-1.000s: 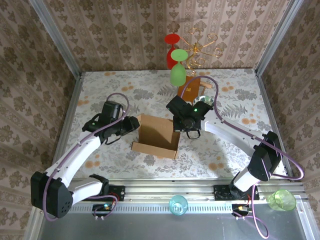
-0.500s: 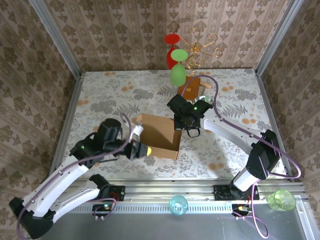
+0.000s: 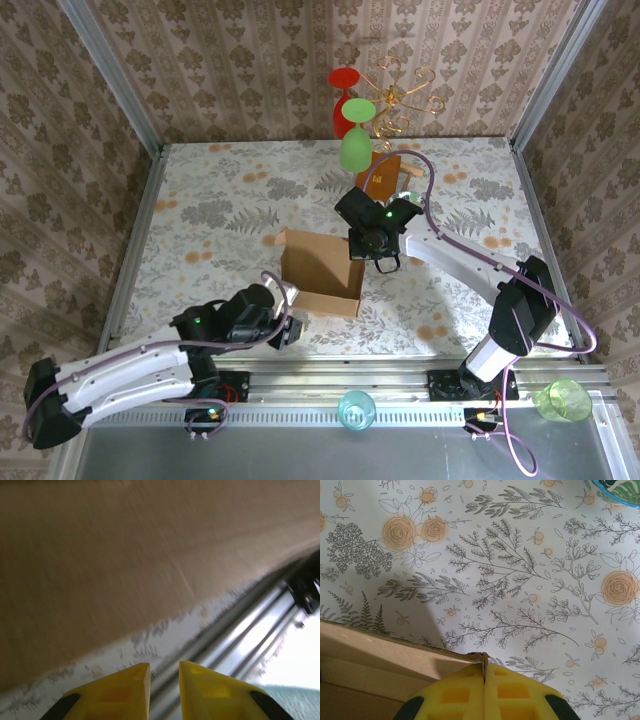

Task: Fold the paper box

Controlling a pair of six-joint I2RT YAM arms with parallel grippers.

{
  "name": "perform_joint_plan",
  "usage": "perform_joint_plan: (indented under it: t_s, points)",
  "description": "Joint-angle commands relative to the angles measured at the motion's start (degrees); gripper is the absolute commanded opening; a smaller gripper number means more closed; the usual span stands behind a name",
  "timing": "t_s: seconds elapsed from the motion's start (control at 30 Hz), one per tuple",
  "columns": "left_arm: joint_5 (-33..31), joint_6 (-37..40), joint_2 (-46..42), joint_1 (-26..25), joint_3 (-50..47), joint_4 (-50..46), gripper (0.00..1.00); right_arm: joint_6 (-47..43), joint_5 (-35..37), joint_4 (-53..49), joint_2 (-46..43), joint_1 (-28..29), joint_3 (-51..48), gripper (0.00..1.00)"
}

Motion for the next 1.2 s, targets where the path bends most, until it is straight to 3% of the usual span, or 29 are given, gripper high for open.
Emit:
perform_joint_plan:
  t_s: [0.0, 0.17, 0.43, 0.63, 1.17]
  points:
    - [-9.8, -3.0, 3.0, 0.5, -1.3, 9.1, 0.22, -0.8, -0.9, -0.2, -0.7, -0.2, 2.1, 0.00]
    - [-11.2, -5.0, 5.7, 3.6, -3.6, 17.5, 0.23, -0.3, -2.3, 0.0, -1.2, -0.2, 2.1, 0.00]
    - [-5.1, -3.4, 12.3, 9.8, -3.1, 25.3, 0.23, 0.7, -3.3, -0.8, -1.4, 0.7, 3.4, 0.00]
    - [-3.0, -2.3, 19.3, 10.9, -0.7, 29.3, 0.23, 1.4, -3.5, -1.3, -1.4, 1.6, 4.0, 0.00]
    - [-0.4, -2.0, 27.4, 13.7, 2.2, 35.8, 0.23, 4.7, 0.6, -2.3, -1.8, 4.0, 3.5, 0.00]
